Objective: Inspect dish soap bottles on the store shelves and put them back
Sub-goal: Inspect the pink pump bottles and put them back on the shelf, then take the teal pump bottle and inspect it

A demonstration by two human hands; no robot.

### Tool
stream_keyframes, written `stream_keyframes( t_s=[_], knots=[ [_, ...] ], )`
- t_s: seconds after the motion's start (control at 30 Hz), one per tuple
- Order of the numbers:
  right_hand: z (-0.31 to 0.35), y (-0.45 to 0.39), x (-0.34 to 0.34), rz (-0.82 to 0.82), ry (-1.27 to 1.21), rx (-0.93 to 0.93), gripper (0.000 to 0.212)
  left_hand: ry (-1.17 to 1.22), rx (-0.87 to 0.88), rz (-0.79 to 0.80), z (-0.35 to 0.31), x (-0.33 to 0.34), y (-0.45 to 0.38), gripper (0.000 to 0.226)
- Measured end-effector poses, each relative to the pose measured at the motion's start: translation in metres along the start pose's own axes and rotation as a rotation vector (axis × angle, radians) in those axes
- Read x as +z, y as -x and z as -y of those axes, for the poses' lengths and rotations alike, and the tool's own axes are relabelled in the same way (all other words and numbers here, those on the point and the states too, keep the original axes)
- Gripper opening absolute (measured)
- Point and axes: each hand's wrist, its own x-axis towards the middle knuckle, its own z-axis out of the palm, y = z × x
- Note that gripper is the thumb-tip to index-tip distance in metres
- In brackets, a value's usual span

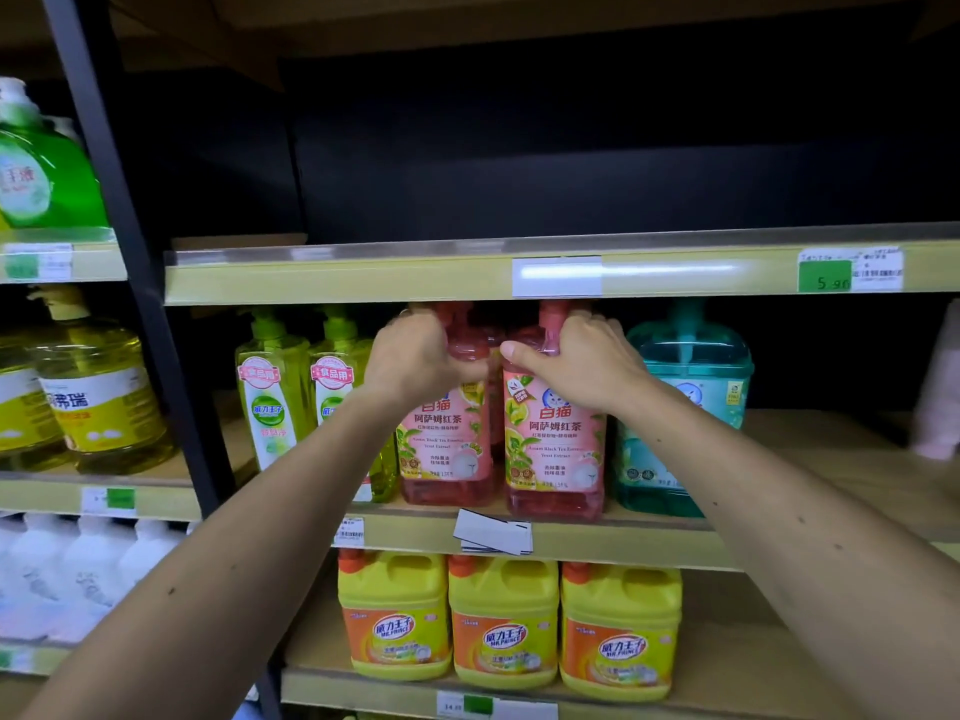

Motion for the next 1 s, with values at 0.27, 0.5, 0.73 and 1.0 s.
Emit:
stream_keyframes(
  t_s=[0.27, 0.5, 0.73, 1.0],
  knots=[
    [0.004, 0.001, 0.005, -0.051, 0.099, 0.030, 0.084, 0.076, 0.029, -0.005, 0.000, -0.001, 0.007, 0.076],
    [0.005, 0.008, 0.002, -0.065, 0.140, 0.037, 0.090, 0.099, 0.091, -0.089, 0.001, 0.008, 0.023, 0.101],
    [0.006, 0.012, 0.005, -0.073, 0.150, 0.081, 0.095, -0.088, 0.200, -0.160, 0.005, 0.011, 0.028, 0.103],
    [-0.039, 0.057, -0.017, -0.139, -0.114, -0.098, 0.068, -0.007, 0.218, -0.158, 0.010, 0.016, 0.025, 0.092]
  ],
)
